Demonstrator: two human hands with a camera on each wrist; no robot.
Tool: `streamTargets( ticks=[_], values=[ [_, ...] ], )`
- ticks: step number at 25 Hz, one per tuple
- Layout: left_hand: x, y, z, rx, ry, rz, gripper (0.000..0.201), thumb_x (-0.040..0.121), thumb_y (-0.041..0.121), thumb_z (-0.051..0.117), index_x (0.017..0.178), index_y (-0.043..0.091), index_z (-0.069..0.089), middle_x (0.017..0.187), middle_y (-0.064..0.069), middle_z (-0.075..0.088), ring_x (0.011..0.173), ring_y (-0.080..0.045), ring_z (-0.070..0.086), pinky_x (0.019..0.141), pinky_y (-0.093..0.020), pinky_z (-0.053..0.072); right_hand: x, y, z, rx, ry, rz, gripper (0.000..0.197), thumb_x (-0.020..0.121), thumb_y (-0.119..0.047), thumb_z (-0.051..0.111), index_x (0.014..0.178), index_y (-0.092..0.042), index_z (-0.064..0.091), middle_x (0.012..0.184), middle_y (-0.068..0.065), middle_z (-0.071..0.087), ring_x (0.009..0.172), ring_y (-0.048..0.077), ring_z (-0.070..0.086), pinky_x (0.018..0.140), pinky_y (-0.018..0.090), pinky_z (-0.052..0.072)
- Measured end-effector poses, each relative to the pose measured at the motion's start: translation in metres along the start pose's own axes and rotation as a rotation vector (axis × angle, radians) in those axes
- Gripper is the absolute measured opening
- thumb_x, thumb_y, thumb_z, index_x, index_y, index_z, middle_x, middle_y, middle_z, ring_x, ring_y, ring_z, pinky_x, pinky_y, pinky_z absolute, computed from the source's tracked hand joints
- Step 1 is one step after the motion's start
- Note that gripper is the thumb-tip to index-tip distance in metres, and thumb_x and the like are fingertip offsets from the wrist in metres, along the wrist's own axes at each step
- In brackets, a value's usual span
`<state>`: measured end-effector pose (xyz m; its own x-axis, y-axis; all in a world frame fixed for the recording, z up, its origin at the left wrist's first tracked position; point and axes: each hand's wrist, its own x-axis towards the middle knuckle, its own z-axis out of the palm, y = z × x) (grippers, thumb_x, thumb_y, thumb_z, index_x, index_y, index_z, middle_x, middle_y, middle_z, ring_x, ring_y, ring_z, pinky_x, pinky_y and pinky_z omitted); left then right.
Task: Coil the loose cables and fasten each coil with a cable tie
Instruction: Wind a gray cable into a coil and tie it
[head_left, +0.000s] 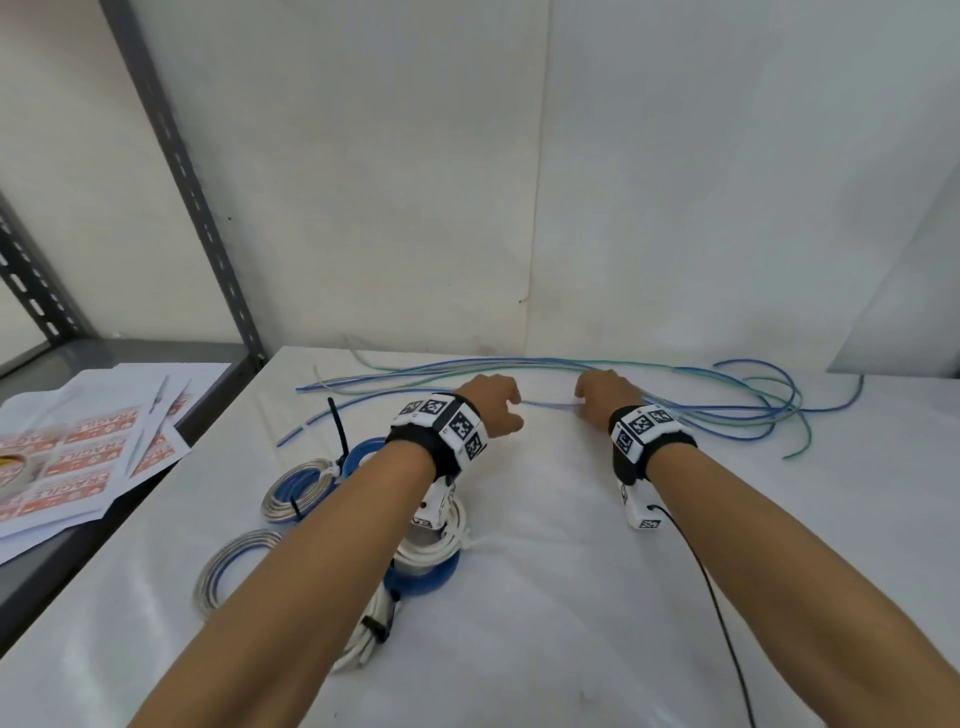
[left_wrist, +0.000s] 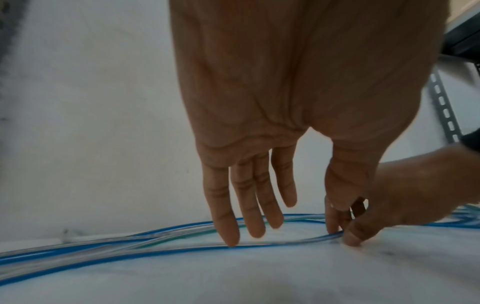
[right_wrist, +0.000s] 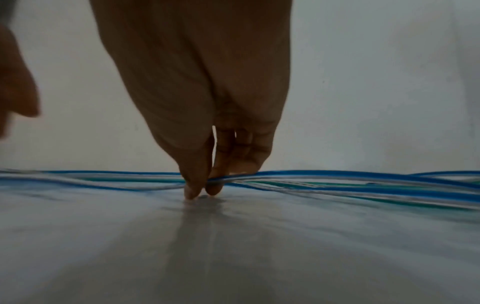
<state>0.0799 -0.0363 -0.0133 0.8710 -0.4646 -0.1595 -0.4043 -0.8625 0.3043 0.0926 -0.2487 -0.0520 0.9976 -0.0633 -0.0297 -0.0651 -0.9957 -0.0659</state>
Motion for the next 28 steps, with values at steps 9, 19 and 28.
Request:
streamTargets(
  ticks=[9, 19, 28],
  values=[
    [-0.008, 0.044, -0.019, -0.239, 0.508, 0.220, 0.031, 0.102, 0.043, 0.051, 0.105, 0.018, 0.068, 0.086, 0.001, 0.070, 0.086, -0.027, 0.064, 0.083, -0.045, 0.053, -0.072, -0.009, -0.069, 0.776, 0.345, -0.317, 0.008, 0.095, -0.014, 0.067, 0.093, -0.020, 0.072, 0.077, -0.008, 0.069, 0.074, 0.007, 0.064, 0.079, 0.031, 0.051],
    [-0.044, -0.017, -0.097, -0.188, 0.715, 0.109, 0.040, 0.099, 0.051, 0.055, 0.082, 0.016, 0.062, 0.064, 0.009, 0.051, 0.062, -0.016, 0.049, 0.059, -0.033, 0.037, -0.078, 0.021, -0.068, 1.378, 1.208, 0.316, 0.009, 0.099, -0.026, 0.057, 0.097, -0.020, 0.063, 0.088, 0.007, 0.069, 0.083, 0.032, 0.067, 0.075, 0.050, 0.057],
    [-0.061, 0.001, -0.069, -2.026, 0.580, 0.122, 0.033, 0.108, 0.033, 0.042, 0.079, 0.019, 0.049, 0.055, 0.008, 0.022, 0.040, -0.006, 0.018, 0.033, -0.017, 0.018, -0.102, -0.016, -0.034, 1.101, 0.123, -0.153, 0.012, 0.096, -0.001, 0.060, 0.099, -0.011, 0.064, 0.077, 0.002, 0.076, 0.070, 0.017, 0.072, 0.081, 0.037, 0.054]
  ],
)
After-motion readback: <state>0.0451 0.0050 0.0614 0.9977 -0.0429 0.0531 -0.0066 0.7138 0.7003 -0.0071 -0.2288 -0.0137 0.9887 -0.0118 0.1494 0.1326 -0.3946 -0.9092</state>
